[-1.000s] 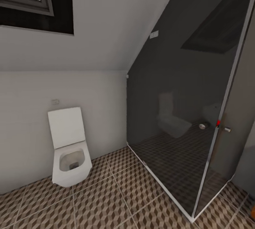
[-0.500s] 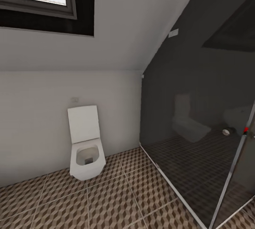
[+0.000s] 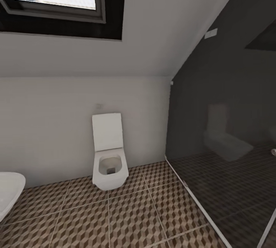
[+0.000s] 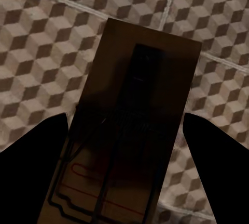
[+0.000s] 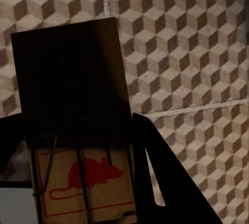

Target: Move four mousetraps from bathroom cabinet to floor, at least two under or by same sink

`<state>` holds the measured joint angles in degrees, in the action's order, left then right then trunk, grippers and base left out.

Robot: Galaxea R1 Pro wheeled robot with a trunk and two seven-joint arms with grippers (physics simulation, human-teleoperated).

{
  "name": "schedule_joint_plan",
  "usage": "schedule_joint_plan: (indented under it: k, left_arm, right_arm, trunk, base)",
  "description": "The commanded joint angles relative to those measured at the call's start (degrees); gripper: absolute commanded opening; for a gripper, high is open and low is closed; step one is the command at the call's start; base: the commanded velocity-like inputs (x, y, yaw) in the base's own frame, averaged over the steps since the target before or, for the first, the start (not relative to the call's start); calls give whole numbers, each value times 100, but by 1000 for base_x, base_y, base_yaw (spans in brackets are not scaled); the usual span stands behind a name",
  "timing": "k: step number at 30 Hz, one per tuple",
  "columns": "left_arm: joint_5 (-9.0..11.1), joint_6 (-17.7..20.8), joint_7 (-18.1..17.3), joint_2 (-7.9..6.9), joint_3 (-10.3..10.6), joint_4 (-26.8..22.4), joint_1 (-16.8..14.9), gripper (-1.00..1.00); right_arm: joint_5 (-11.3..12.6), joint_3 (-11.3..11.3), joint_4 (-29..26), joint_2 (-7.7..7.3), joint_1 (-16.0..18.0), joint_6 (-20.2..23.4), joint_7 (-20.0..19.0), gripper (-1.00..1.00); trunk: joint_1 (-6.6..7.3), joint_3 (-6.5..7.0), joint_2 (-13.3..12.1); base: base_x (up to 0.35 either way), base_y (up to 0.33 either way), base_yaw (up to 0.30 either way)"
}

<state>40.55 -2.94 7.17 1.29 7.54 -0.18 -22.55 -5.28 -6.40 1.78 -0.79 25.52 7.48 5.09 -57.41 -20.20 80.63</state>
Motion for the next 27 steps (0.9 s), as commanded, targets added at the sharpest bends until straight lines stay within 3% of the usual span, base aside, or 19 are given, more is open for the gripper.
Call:
schedule_joint_plan:
  k: [1, 27]
  left_arm:
    - [40, -14, 22, 3, 48, 1, -4, -100]
    - [40, -17, 22, -6, 47, 0, -4, -100]
  right_arm:
    - [-34, -26, 7, 0, 6, 17, 9, -100]
    - [-34, -20, 7, 0, 6, -53, 9, -100]
  trunk:
    - [0, -7, 4]
    - [0, -7, 4]
  base:
    - [0, 0, 277]
    - [0, 0, 277]
